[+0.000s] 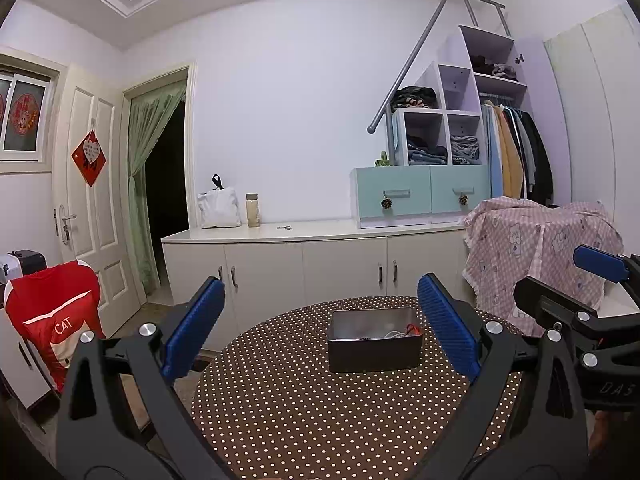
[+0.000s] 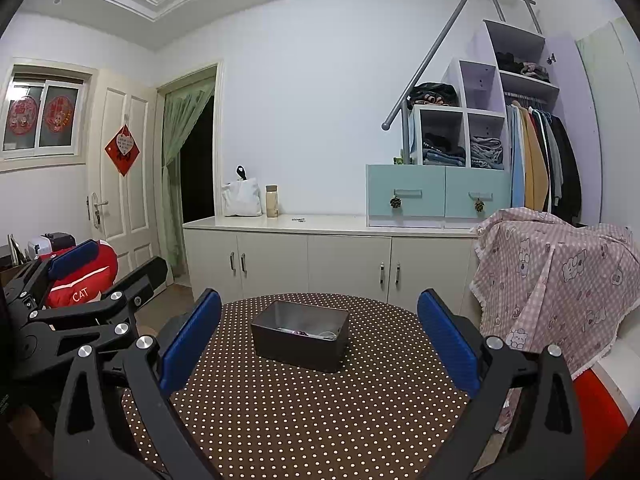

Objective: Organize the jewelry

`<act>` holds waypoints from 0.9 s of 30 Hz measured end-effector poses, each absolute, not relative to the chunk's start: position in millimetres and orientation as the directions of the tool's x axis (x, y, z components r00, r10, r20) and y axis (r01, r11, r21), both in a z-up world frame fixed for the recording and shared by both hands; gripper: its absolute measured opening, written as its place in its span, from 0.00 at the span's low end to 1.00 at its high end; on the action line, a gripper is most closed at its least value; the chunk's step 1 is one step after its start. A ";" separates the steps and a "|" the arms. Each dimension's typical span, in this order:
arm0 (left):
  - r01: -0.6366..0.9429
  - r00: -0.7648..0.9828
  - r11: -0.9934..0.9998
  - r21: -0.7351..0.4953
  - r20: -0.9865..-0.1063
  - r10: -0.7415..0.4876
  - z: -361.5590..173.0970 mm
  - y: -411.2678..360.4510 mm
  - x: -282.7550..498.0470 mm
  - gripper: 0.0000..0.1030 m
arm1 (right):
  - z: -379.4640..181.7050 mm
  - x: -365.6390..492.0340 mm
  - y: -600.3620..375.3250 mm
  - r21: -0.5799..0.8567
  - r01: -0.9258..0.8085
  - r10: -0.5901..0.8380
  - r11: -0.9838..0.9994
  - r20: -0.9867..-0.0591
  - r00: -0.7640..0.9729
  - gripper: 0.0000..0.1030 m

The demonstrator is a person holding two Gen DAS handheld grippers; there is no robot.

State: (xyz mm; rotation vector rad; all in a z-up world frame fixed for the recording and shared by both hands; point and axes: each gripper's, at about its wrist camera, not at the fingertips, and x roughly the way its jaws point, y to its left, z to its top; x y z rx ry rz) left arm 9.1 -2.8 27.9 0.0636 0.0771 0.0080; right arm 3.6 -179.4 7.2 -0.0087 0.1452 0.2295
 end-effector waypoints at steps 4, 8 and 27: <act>-0.005 0.997 0.998 0.064 -0.077 0.010 27.7 -3.0 9.8 0.93 | 6.9 3.3 -179.0 0.009 -0.227 0.226 0.974 -0.146 0.963 0.92; -0.005 0.997 0.998 0.064 -0.078 0.010 28.0 -2.7 10.1 0.93 | 7.0 3.2 -179.0 0.008 -0.227 0.226 0.974 -0.147 0.963 0.92; -0.004 0.996 0.998 0.065 -0.084 0.010 23.6 1.1 10.7 0.93 | 6.1 5.2 -177.8 0.010 -0.228 0.227 0.974 -0.152 0.962 0.92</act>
